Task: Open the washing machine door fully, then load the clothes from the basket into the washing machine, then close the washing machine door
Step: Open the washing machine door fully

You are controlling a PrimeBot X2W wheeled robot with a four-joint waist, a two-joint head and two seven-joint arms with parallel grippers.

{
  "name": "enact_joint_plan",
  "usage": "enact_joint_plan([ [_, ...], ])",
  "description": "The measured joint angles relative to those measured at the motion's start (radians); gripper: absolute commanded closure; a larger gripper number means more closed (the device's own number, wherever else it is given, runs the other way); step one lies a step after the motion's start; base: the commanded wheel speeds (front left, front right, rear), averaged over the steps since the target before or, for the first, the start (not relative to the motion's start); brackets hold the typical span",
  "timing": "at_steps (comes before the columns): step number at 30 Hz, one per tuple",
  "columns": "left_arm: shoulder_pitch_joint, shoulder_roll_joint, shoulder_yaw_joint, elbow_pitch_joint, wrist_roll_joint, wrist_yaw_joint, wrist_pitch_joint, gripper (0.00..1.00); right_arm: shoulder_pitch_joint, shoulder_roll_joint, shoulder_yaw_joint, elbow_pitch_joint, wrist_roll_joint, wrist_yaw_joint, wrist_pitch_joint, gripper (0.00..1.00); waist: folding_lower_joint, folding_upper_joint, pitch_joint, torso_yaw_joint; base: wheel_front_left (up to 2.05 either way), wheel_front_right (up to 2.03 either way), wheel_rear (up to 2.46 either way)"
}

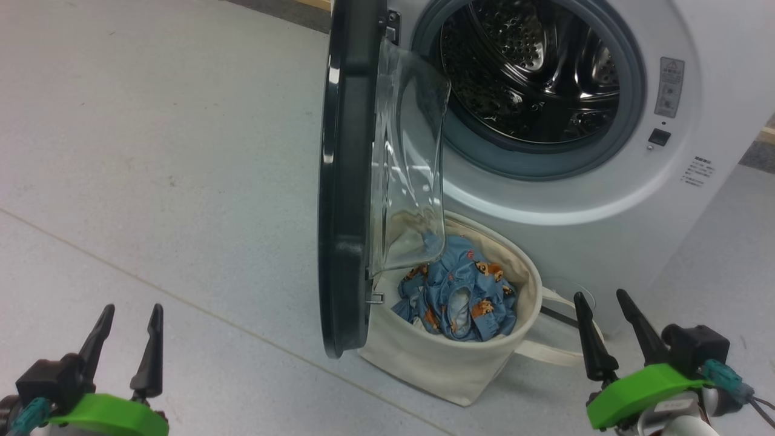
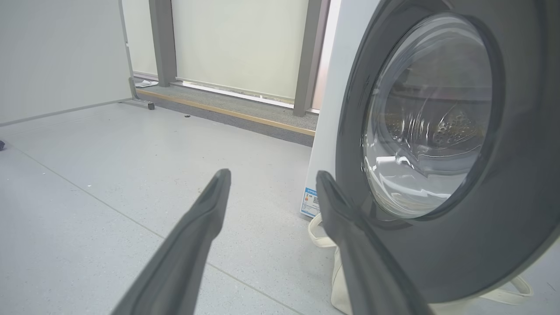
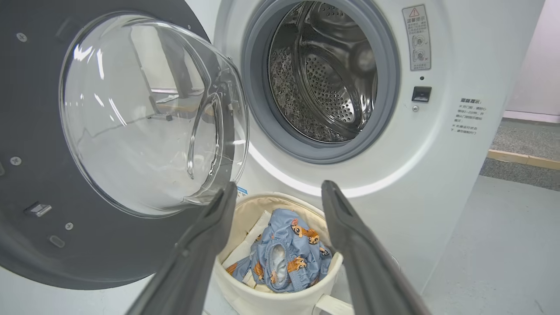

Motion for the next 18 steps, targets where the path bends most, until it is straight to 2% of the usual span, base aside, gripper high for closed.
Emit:
enact_joint_plan([
  [6, 0.000, 0.001, 0.000, 0.003, -0.007, 0.000, 0.000, 0.00, 0.000, 0.020, -0.028, 0.008, -0.047, 0.000, 0.000, 0.00, 0.0000, 0.0000, -0.002, -0.001, 0.00, 0.00, 0.00],
  [18, 0.000, 0.006, -0.005, 0.012, -0.007, 0.000, 0.000, 0.00, 0.001, 0.036, -0.044, 0.002, -0.054, 0.000, 0.000, 0.00, 0.0001, 0.0000, 0.000, -0.004, 0.00, 0.00, 0.00],
])
